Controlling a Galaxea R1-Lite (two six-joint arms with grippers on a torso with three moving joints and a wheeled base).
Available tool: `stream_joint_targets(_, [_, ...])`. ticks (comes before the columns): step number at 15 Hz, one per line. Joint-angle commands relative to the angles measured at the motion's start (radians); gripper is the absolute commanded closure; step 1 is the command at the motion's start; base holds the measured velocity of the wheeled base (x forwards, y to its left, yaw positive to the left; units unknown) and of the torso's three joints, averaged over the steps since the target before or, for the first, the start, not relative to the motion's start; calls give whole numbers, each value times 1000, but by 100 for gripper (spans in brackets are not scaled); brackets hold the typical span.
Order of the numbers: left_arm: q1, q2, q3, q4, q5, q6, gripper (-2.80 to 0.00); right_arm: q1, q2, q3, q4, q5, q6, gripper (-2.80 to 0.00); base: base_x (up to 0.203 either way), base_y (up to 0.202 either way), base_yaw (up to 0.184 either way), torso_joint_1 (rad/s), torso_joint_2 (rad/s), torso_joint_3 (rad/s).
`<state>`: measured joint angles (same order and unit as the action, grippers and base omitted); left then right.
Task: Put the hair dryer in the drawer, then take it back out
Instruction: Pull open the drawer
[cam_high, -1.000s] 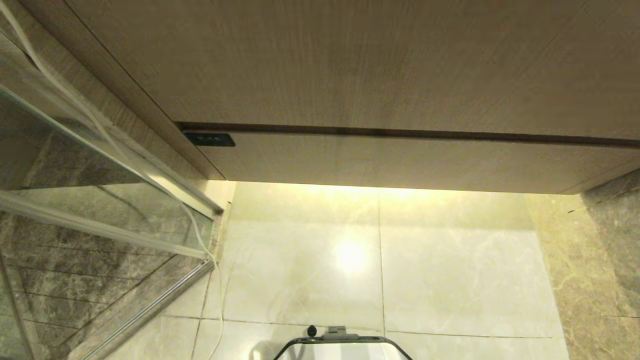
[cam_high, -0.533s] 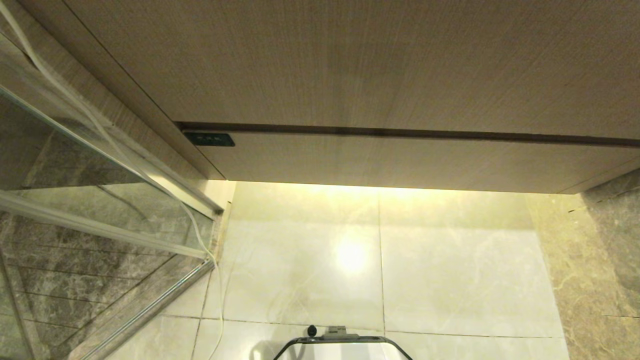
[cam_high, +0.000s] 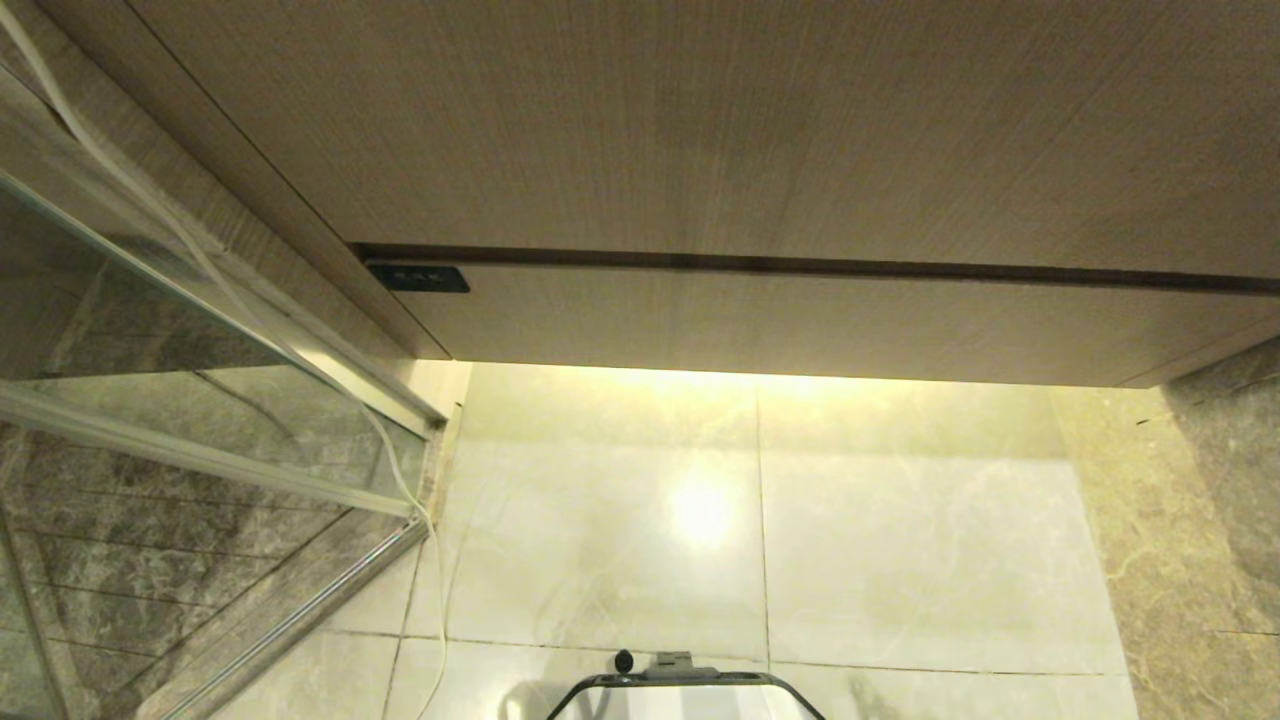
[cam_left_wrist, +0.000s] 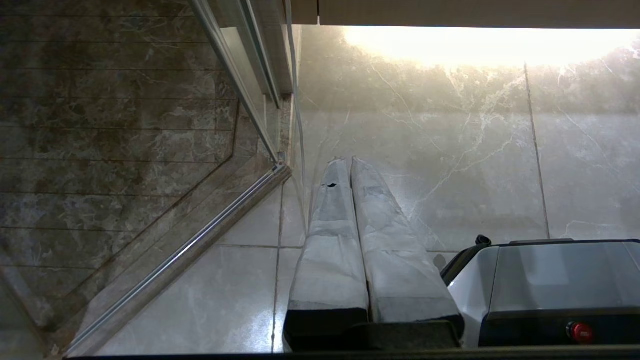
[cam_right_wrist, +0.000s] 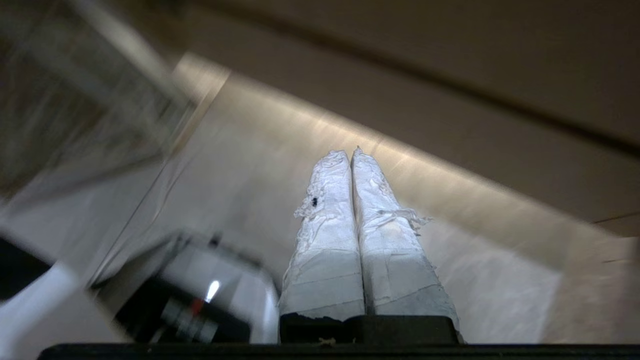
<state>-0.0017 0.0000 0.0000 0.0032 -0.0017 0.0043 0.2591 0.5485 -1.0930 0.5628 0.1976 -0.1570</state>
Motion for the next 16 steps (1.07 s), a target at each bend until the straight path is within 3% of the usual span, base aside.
stream_joint_targets(1, [0, 0, 0, 0, 0, 0, 0, 93, 409, -153, 185, 115, -38, 0, 0, 0, 0, 0, 0, 0])
stream_joint_targets(2, [0, 0, 2, 0, 0, 0, 0, 121, 502, -187, 225, 168, -69, -280, 0, 0, 0, 0, 0, 0])
stream_joint_targets(4, [0, 0, 0, 0, 0, 0, 0, 157, 659, -222, 273, 199, -152, -280, 0, 0, 0, 0, 0, 0])
stream_joint_targets(5, [0, 0, 1, 0, 0, -1, 0, 167, 737, -234, 281, 151, -209, -280, 0, 0, 0, 0, 0, 0])
stream_joint_targets(7, [0, 0, 1, 0, 0, 0, 0, 176, 845, -251, 232, -167, -337, -280, 0, 0, 0, 0, 0, 0])
stream_joint_targets(8, [0, 0, 2, 0, 1, 0, 0, 178, 887, -248, 156, -331, -401, -280, 0, 0, 0, 0, 0, 0])
stream_joint_targets(9, [0, 0, 2, 0, 0, 0, 0, 179, 933, -228, 11, -440, -470, -280, 0, 0, 0, 0, 0, 0])
stream_joint_targets(10, [0, 0, 2, 0, 0, 0, 0, 181, 966, -194, -123, -462, -517, -280, 0, 0, 0, 0, 0, 0])
stream_joint_targets(12, [-1, 0, 0, 0, 0, 0, 0, 181, 1002, -124, -391, -411, -671, -280, 0, 0, 0, 0, 0, 0])
stream_joint_targets(14, [0, 0, 0, 0, 0, 0, 0, 163, 1006, -51, -547, -271, -857, -280, 0, 0, 0, 0, 0, 0])
stream_joint_targets(16, [0, 0, 0, 0, 0, 0, 0, 118, 989, 24, -640, -169, -914, -280, 0, 0, 0, 0, 0, 0])
